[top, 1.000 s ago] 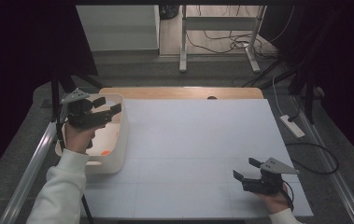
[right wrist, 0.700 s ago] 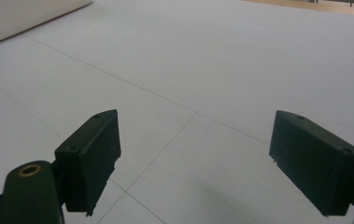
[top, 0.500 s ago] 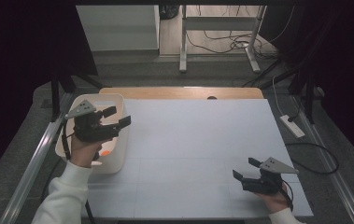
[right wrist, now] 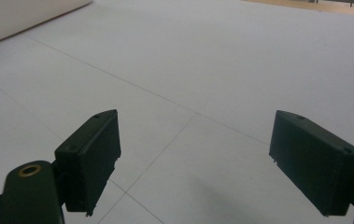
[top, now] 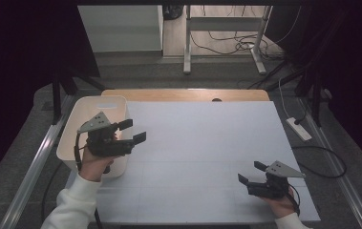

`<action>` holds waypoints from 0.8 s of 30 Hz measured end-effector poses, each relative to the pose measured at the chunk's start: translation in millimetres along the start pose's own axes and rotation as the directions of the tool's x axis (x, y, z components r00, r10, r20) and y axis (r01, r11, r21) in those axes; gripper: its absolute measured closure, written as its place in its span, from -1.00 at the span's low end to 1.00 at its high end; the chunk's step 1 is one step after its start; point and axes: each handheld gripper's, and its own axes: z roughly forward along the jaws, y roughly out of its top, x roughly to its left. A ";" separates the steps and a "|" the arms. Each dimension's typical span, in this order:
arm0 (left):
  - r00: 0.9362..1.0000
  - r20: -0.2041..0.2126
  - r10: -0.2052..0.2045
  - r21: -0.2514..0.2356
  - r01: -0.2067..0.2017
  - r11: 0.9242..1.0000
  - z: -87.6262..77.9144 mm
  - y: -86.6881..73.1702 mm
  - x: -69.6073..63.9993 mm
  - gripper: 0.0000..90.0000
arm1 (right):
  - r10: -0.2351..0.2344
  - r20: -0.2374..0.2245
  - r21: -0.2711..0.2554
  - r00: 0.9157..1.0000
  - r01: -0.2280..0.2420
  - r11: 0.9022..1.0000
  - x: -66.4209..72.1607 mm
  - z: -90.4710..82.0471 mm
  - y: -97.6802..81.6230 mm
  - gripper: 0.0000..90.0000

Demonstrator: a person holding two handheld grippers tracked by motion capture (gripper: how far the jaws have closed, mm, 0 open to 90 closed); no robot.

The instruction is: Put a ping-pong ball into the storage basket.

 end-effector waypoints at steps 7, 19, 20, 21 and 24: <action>0.999 0.039 0.009 0.010 -0.010 1.000 9.7 -15.8 -16.1 -0.46 | -0.001 -0.001 -0.001 1.000 0.001 1.000 0.0 -0.1 0.0 -0.64; 0.995 0.092 0.028 0.020 -0.030 0.999 17.9 -42.9 -38.8 -0.45 | -0.002 0.001 0.000 1.000 0.002 1.000 0.7 -0.5 0.2 -0.64; 0.995 0.094 0.030 0.028 -0.033 0.999 19.5 -46.4 -40.2 -0.45 | -0.002 0.001 -0.001 1.000 0.002 1.000 0.7 -0.5 0.3 -0.64; 0.995 0.093 0.034 0.035 -0.037 0.999 21.4 -50.1 -41.3 -0.45 | -0.001 -0.001 -0.002 1.000 0.001 1.000 0.7 -0.3 0.2 -0.64; 0.995 0.089 0.033 0.059 -0.038 0.998 26.3 -60.9 -42.8 -0.45 | -0.002 -0.001 -0.002 1.000 0.002 1.000 1.1 -0.3 0.2 -0.64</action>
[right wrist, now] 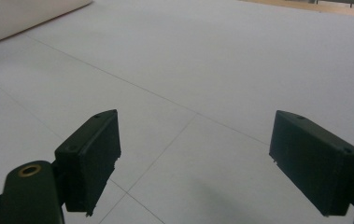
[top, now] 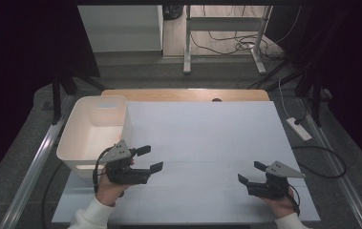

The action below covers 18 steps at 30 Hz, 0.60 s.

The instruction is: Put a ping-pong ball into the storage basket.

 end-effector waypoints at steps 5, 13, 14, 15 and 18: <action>1.000 -0.023 0.006 0.042 -0.005 0.999 6.3 -15.0 0.7 -0.45 | 0.001 0.001 -0.001 1.000 -0.001 1.000 -0.1 -0.3 0.0 -0.64; 0.998 -0.060 0.009 0.095 -0.003 0.995 9.7 -36.6 6.6 -0.46 | 0.004 0.002 0.000 1.000 -0.004 1.000 -0.2 -0.5 -0.4 -0.64; 0.998 -0.062 0.004 0.101 0.002 0.995 9.2 -40.5 8.0 -0.46 | 0.004 0.001 -0.001 1.000 -0.004 1.000 -0.1 -0.4 -0.4 -0.64; 0.998 -0.067 0.004 0.104 0.003 0.995 8.5 -43.8 8.9 -0.46 | 0.003 -0.001 -0.002 1.000 -0.003 1.000 0.1 -0.3 -0.4 -0.64; 0.997 -0.078 -0.009 0.106 0.017 0.994 5.8 -54.3 13.0 -0.46 | 0.001 -0.003 -0.003 1.000 -0.001 1.000 0.5 -0.7 -0.5 -0.64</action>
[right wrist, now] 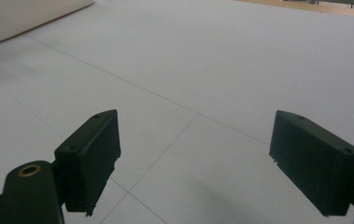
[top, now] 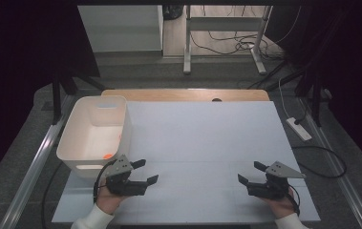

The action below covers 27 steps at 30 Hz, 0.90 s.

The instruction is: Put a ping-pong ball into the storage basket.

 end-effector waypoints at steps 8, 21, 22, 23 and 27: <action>1.000 -0.005 -0.022 0.021 0.022 1.000 -2.3 -19.6 6.5 -0.47 | -0.007 -0.015 0.001 1.000 0.007 1.000 1.6 1.0 -0.4 -0.64; 1.000 -0.009 -0.012 0.038 0.012 0.999 -0.3 -27.2 5.7 -0.47 | -0.018 -0.039 0.002 0.999 0.018 1.000 2.7 1.3 -1.5 -0.64; 1.000 -0.009 -0.012 0.037 0.012 0.999 -0.2 -27.2 5.6 -0.47 | -0.019 -0.037 0.005 0.999 0.019 1.000 3.0 1.1 -1.5 -0.64; 1.000 -0.009 -0.012 0.037 0.012 0.999 -0.2 -27.1 5.5 -0.47 | -0.019 -0.038 0.006 0.999 0.019 1.000 3.1 0.8 -1.6 -0.64; 1.000 -0.010 -0.011 0.037 0.011 0.999 0.1 -26.7 5.5 -0.47 | -0.017 -0.040 0.004 0.999 0.018 1.000 3.5 0.4 -2.0 -0.64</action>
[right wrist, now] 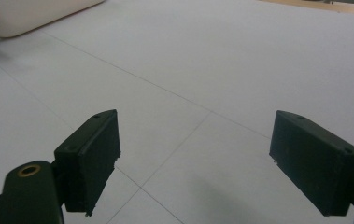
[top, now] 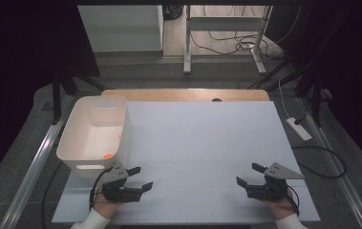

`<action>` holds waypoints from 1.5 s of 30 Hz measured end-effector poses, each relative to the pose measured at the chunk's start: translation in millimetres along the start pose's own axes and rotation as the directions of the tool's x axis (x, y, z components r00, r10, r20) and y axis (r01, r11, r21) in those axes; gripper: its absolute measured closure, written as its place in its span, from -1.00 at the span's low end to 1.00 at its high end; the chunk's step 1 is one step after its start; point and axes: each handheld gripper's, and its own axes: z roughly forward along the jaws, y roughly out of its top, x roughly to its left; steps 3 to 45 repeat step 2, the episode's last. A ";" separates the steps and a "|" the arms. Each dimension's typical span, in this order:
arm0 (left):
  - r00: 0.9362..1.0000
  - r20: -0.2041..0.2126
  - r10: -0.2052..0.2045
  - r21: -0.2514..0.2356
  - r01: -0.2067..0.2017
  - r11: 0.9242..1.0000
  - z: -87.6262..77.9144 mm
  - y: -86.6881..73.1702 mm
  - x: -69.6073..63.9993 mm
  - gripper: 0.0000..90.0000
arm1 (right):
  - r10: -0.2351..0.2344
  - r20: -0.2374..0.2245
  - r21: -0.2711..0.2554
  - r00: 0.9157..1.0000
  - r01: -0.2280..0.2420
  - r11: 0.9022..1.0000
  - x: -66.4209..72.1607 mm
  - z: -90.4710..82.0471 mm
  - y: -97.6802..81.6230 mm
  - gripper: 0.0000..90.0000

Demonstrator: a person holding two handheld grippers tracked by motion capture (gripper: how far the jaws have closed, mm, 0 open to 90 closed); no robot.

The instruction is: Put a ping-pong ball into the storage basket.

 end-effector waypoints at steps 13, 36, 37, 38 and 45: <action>1.000 0.000 0.000 -0.001 0.000 1.000 0.1 0.2 0.2 -0.46 | -0.002 -0.002 0.001 1.000 0.002 1.000 0.0 0.3 0.0 -0.64; 1.000 0.000 0.000 -0.001 0.000 1.000 0.1 0.2 0.2 -0.46 | -0.002 -0.002 0.001 1.000 0.002 1.000 0.0 0.3 0.0 -0.64; 1.000 0.000 0.000 -0.001 0.000 1.000 0.1 0.2 0.2 -0.46 | -0.002 -0.002 0.001 1.000 0.002 1.000 0.0 0.3 0.0 -0.64; 1.000 0.000 0.000 -0.001 0.000 1.000 0.1 0.2 0.2 -0.46 | -0.002 -0.002 0.001 1.000 0.002 1.000 0.0 0.3 0.0 -0.64; 1.000 0.000 0.000 -0.001 0.000 1.000 0.1 0.2 0.2 -0.46 | -0.002 -0.002 0.001 1.000 0.002 1.000 0.0 0.3 0.0 -0.64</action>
